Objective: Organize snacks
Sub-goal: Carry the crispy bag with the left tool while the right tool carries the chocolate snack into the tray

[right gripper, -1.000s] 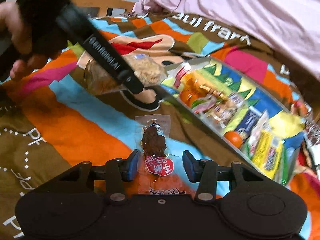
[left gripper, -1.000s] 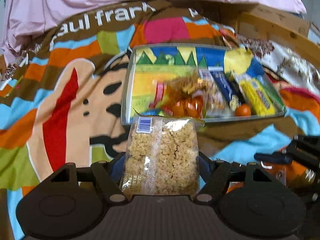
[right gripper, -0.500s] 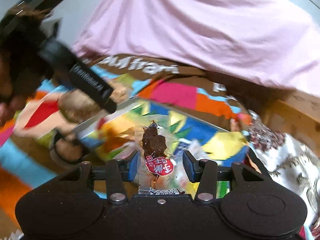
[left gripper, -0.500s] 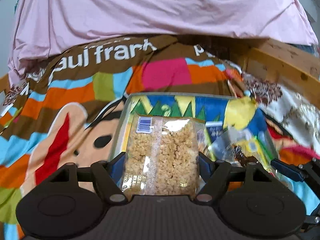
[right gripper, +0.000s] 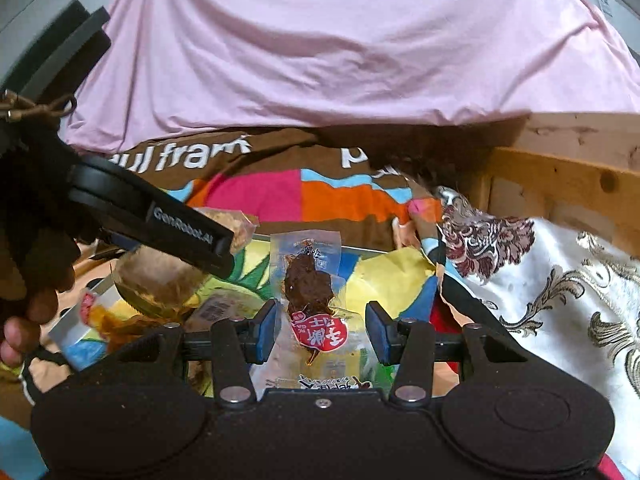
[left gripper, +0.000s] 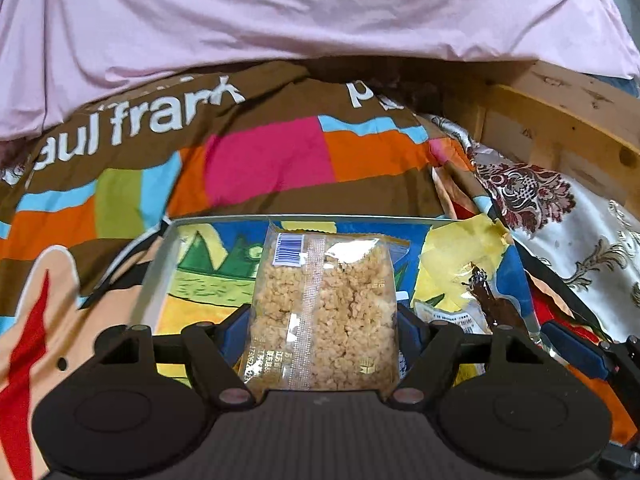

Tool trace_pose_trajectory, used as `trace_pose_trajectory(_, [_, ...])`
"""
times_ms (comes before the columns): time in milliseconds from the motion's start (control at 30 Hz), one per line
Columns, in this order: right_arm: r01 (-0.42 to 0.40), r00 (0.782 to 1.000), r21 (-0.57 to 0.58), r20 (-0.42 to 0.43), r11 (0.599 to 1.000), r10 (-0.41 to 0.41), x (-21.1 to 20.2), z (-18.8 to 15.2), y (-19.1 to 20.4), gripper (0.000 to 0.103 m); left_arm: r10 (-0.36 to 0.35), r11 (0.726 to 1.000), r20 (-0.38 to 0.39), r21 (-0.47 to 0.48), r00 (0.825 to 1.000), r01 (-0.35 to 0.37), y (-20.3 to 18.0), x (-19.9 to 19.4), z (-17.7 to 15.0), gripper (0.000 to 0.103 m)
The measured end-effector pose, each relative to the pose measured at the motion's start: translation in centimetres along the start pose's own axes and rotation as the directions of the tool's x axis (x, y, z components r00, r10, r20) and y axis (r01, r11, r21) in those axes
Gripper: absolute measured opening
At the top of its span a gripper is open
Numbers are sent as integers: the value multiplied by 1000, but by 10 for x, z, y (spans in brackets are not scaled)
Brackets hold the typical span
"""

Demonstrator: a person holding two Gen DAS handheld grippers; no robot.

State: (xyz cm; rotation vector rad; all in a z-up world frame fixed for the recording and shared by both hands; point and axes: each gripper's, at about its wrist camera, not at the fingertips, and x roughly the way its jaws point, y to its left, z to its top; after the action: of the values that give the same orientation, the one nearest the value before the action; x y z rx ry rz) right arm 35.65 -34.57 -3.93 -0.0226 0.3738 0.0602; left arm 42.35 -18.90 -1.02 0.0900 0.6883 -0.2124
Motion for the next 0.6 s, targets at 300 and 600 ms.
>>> trace_pose_trajectory(300, [53,997,62,-55,997,-50,24,-3,-14,49,59,998,-73,40,996,-56,-15,37,3,76])
trace_pose_trajectory(600, [52,995,71,-89,996,-45,31,-10,-13,50,88,994,-119,67,989,-81,-23,48,-3,76])
